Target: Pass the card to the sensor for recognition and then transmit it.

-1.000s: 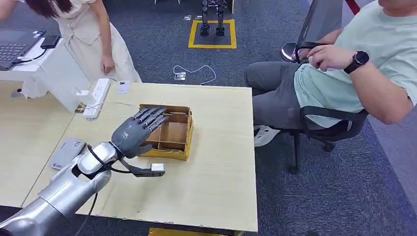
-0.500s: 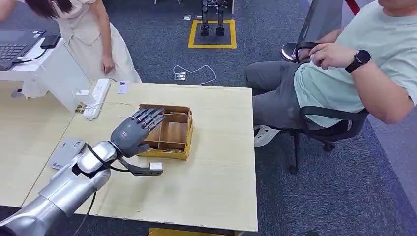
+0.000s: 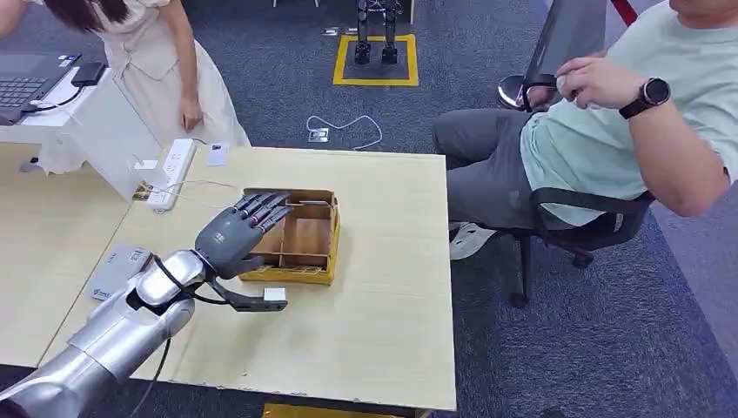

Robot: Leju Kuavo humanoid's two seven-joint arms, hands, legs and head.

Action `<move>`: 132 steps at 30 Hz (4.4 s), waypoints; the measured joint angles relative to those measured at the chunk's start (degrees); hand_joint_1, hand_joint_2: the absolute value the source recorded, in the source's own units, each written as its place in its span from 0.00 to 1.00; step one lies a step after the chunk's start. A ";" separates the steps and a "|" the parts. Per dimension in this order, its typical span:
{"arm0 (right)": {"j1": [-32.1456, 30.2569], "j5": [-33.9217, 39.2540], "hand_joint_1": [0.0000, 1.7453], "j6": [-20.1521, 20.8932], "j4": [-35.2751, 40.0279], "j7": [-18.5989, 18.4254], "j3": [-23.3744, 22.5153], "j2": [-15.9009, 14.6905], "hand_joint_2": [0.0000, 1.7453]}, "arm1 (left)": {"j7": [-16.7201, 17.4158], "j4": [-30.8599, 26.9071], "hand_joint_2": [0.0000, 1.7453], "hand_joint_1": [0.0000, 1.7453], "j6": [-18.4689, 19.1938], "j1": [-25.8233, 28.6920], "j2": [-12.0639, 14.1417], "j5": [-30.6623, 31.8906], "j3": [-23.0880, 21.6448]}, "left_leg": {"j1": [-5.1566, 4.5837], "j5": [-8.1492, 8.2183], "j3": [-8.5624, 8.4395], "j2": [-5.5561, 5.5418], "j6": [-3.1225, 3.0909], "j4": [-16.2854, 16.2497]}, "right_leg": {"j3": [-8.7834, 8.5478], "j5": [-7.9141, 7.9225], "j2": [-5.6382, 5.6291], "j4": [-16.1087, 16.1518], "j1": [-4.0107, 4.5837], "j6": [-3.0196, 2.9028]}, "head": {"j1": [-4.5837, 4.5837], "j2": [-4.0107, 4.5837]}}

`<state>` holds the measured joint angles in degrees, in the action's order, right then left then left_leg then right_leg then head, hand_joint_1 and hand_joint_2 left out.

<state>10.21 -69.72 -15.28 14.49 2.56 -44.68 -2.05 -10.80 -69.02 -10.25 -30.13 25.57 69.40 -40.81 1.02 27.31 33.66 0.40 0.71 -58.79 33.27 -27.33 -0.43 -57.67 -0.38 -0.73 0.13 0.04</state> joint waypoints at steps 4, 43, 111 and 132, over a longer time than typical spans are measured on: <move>0.00 0.00 0.00 -0.04 0.00 0.00 0.00 0.00 0.00 | -0.26 -0.02 1.00 0.00 -0.02 0.01 0.00 -0.35 0.04 | 0.00 0.00 0.00 0.00 0.00 0.00 | 0.00 0.00 0.00 0.00 0.00 0.00 | -0.02 0.02; -0.31 -0.20 0.00 -0.07 0.00 0.33 -0.02 0.00 0.00 | -5.53 -4.15 1.00 0.00 2.28 -1.13 3.19 -9.62 6.25 | 0.03 0.00 -0.01 0.04 0.00 0.00 | 0.02 0.00 -0.05 -0.01 0.02 0.00 | -0.02 0.00; 0.55 -1.31 0.00 0.00 0.00 0.94 -0.35 -0.20 0.00 | -5.00 -29.71 1.00 0.00 24.29 0.77 35.48 -32.60 -4.83 | 0.15 0.00 0.08 0.09 0.05 0.02 | 0.09 -0.03 -0.07 -0.04 0.15 -0.08 | -0.07 0.00; 0.68 -1.57 0.00 -0.07 0.00 0.48 -0.35 0.13 0.00 | -4.46 -15.27 1.00 0.00 12.35 12.40 16.02 -14.84 -1.64 | 0.09 0.00 0.09 -0.04 0.05 0.01 | 0.07 -0.03 0.07 -0.02 0.08 -0.07 | -0.07 0.02</move>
<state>10.89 -71.30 -15.34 14.49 3.04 -45.03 -1.92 -15.25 -84.30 2.09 -17.73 41.59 54.56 -42.44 1.11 27.31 33.75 0.36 0.75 -58.78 33.34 -27.36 -0.36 -57.69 -0.30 -0.80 0.07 0.07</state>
